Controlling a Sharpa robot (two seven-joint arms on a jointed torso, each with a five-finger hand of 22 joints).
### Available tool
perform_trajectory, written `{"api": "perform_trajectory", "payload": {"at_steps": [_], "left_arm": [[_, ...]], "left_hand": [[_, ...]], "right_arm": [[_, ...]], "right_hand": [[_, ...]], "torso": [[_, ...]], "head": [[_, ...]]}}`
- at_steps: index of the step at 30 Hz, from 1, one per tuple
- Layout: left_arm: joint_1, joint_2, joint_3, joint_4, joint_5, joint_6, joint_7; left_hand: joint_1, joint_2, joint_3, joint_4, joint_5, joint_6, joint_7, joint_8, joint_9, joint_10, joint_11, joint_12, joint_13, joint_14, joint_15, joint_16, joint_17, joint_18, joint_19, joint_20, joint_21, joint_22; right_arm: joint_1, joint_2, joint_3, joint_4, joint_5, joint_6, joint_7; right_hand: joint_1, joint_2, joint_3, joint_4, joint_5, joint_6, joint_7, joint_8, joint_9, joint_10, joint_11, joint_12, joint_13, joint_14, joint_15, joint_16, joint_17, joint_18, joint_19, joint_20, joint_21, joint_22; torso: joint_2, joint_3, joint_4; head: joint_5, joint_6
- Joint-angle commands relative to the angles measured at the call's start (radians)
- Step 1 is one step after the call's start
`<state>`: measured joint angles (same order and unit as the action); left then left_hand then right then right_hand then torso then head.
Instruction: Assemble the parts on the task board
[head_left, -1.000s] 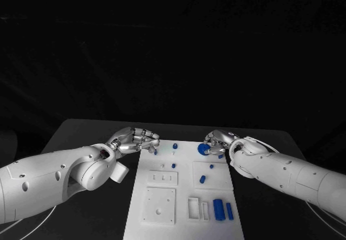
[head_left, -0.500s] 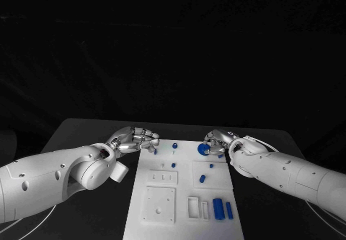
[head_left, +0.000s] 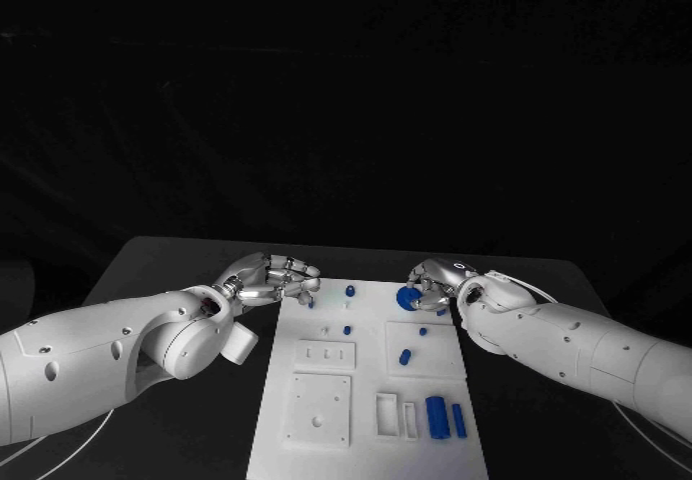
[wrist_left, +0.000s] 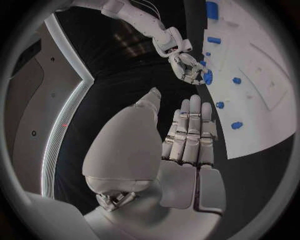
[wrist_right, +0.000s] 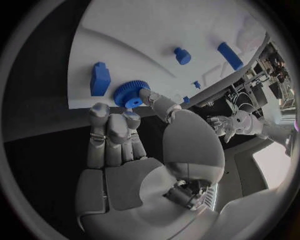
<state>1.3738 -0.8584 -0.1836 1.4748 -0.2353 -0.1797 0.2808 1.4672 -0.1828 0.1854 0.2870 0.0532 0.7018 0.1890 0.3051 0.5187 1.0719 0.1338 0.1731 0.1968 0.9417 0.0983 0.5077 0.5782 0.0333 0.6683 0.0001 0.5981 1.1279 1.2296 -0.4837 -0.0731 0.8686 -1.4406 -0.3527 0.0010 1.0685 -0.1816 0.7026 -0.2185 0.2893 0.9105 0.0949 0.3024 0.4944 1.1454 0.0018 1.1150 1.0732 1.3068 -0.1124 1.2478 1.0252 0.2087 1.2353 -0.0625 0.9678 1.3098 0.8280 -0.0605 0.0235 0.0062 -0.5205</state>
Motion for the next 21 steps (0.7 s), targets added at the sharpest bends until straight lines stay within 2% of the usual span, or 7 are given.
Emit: {"api": "perform_trajectory", "payload": {"at_steps": [1, 6, 14, 21], "left_arm": [[0.0, 0.0, 0.0, 0.002, -0.003, 0.01, 0.007], [0.0, 0.0, 0.0, 0.001, -0.003, 0.009, 0.007], [0.0, 0.009, 0.0, -0.005, -0.003, 0.008, 0.008], [0.0, 0.006, 0.0, -0.002, -0.003, 0.005, 0.008]], "left_hand": [[0.0, 0.007, -0.004, 0.001, -0.004, 0.007, 0.018, 0.001, 0.0, 0.001, 0.004, -0.005, 0.001, 0.005, -0.001, -0.003, 0.001, 0.018, 0.002, -0.001, -0.004, -0.002], [0.0, 0.008, -0.004, 0.001, -0.004, 0.007, 0.018, 0.0, 0.0, 0.001, 0.004, -0.005, 0.001, 0.005, -0.001, -0.004, 0.002, 0.018, 0.002, -0.001, -0.004, -0.002], [-0.001, 0.011, -0.004, 0.001, -0.004, 0.007, 0.019, 0.0, 0.0, 0.002, 0.005, -0.006, 0.001, 0.006, -0.001, -0.004, 0.002, 0.018, 0.002, -0.001, -0.004, -0.002], [-0.001, 0.013, -0.004, 0.001, -0.004, 0.008, 0.02, 0.0, -0.001, 0.002, 0.005, -0.007, 0.002, 0.006, -0.001, -0.005, 0.003, 0.018, 0.002, -0.001, -0.004, -0.002]], "right_arm": [[-0.004, -0.006, -0.002, 0.018, -0.077, -0.041, -0.012], [0.004, -0.014, -0.002, 0.058, -0.137, -0.097, -0.059], [0.023, -0.017, -0.001, 0.106, -0.193, -0.142, -0.123], [0.038, -0.004, -0.001, 0.16, -0.218, -0.155, -0.142]], "right_hand": [[-0.006, 0.009, 0.007, 0.002, 0.028, 0.058, 0.015, 0.013, 0.007, 0.001, -0.005, -0.002, -0.002, 0.003, 0.001, -0.007, 0.002, 0.053, 0.0, 0.001, 0.005, 0.013], [-0.008, 0.009, 0.011, 0.004, 0.05, 0.066, 0.012, 0.015, 0.01, 0.004, -0.008, -0.003, -0.003, 0.005, -0.002, -0.007, 0.004, 0.053, 0.003, 0.0, 0.007, 0.013], [0.003, -0.02, 0.049, 0.028, 0.013, 0.08, 0.008, 0.015, 0.014, 0.016, -0.012, -0.008, -0.008, 0.01, -0.005, -0.009, 0.006, 0.053, 0.013, 0.0, 0.012, 0.011], [0.002, -0.035, 0.063, 0.045, -0.005, 0.081, 0.007, 0.012, 0.015, 0.021, -0.012, -0.01, -0.01, 0.012, -0.005, -0.011, 0.007, 0.053, 0.017, 0.002, 0.014, 0.01]], "torso": [[-0.002, -0.0001, -0.001], [-0.003, -0.0006, 0.0001], [-0.002, -0.002, 0.0044], [-0.002, -0.0019, 0.0002]], "head": [[0.002, 0.002], [0.004, 0.003], [0.012, 0.009], [0.027, 0.013]]}}
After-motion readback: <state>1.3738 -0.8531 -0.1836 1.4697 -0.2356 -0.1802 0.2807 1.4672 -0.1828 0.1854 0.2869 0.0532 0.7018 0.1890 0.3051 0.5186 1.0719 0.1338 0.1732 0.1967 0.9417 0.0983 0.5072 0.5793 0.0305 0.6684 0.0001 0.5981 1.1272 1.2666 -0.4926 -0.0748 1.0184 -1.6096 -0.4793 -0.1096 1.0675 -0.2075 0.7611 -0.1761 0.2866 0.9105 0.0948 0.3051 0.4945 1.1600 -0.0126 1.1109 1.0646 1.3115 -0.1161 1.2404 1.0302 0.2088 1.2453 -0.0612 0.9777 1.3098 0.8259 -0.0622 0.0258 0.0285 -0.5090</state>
